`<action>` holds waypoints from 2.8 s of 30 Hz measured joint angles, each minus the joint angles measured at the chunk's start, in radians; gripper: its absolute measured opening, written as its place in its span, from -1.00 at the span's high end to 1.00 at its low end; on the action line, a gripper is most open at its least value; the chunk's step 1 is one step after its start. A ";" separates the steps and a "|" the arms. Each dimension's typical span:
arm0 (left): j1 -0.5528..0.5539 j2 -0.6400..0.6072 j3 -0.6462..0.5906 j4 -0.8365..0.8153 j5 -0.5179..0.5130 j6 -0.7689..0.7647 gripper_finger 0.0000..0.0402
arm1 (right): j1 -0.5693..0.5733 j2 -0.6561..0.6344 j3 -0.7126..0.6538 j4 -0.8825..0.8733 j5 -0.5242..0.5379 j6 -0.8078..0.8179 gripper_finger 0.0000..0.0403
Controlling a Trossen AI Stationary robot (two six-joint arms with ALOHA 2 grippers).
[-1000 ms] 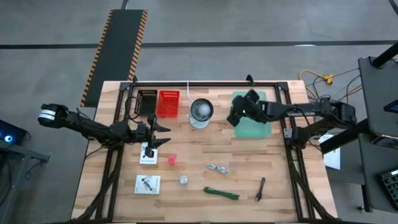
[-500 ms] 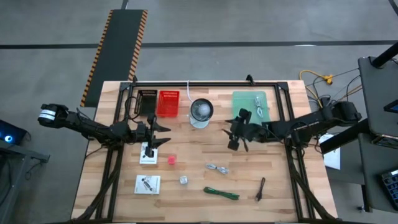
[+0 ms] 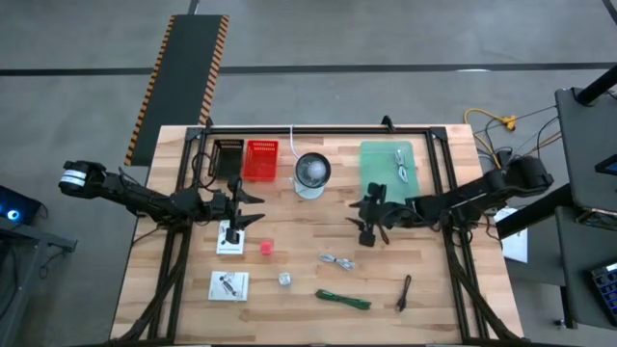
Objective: Pick and place items into bin
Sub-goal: Put the white charger cable into the green bin
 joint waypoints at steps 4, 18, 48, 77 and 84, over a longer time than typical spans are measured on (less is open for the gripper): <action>0.000 0.000 0.000 0.000 -0.003 0.000 0.15 | 0.007 0.020 0.008 0.071 -0.180 -0.065 0.14; 0.000 0.000 0.000 0.000 -0.003 0.001 0.15 | 0.140 0.022 0.103 0.047 -0.336 0.098 0.16; 0.000 0.000 -0.001 0.000 -0.003 0.001 0.15 | 0.330 0.261 0.151 -0.106 -0.112 0.389 0.28; 0.000 0.000 -0.001 0.000 -0.003 0.001 0.15 | 0.331 0.337 0.173 -0.118 -0.125 0.386 0.46; 0.000 0.000 -0.001 0.000 -0.003 0.001 0.15 | 0.331 0.337 0.173 -0.119 -0.125 0.386 0.72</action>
